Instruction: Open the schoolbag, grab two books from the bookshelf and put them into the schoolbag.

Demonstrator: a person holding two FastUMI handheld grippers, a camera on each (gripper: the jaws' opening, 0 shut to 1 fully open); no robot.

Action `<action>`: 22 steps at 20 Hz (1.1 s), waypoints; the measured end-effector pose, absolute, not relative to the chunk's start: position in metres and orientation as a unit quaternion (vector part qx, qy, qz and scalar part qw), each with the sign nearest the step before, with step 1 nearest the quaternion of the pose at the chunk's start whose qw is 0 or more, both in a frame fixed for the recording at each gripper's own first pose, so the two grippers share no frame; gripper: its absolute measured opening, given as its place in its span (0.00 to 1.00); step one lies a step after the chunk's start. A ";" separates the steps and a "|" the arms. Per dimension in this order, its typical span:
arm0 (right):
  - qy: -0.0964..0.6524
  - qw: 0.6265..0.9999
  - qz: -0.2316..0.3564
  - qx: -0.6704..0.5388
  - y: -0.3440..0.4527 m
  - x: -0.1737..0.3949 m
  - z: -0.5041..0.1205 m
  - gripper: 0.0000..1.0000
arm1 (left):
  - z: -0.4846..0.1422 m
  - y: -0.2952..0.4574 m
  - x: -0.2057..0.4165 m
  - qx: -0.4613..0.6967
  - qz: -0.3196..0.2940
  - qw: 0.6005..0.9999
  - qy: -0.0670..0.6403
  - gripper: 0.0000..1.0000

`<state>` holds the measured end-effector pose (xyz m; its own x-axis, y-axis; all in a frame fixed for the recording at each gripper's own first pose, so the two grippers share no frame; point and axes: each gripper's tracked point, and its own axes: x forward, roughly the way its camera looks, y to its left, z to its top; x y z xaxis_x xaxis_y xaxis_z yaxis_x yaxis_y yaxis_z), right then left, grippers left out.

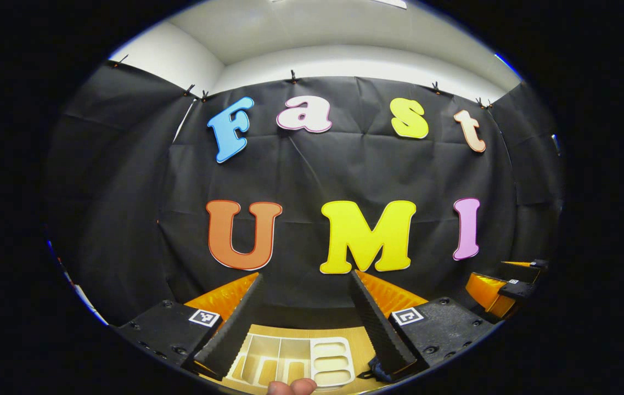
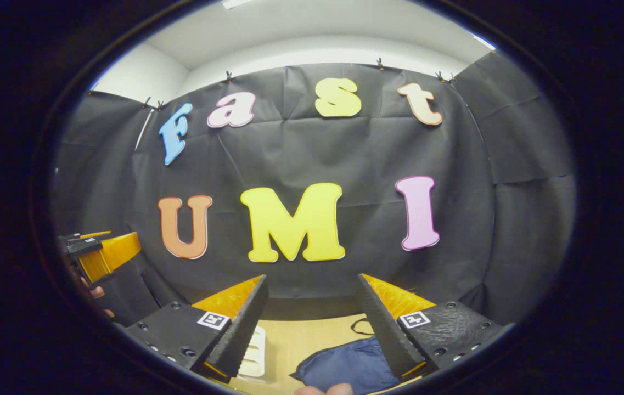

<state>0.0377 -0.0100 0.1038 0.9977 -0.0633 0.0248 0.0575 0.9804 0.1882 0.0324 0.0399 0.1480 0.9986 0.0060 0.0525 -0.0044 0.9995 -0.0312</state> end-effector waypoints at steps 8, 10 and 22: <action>-0.022 0.994 -0.041 0.096 -0.019 0.029 0.100 0.94 | 0.150 0.021 0.026 -0.029 -0.010 0.999 -0.024 0.97; -0.027 0.995 -0.042 0.089 -0.020 0.026 0.102 0.94 | 0.143 0.021 0.023 -0.040 -0.009 0.999 -0.014 0.97; -0.035 0.996 -0.028 0.076 -0.012 0.020 0.101 0.96 | 0.146 0.036 0.014 -0.030 0.020 0.999 -0.025 0.98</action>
<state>0.0195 -0.0119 0.1011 0.9960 -0.0612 0.0647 0.0508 0.9870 0.1528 0.0136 0.0356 0.1461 0.9979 0.0406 0.0496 -0.0375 0.9974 -0.0618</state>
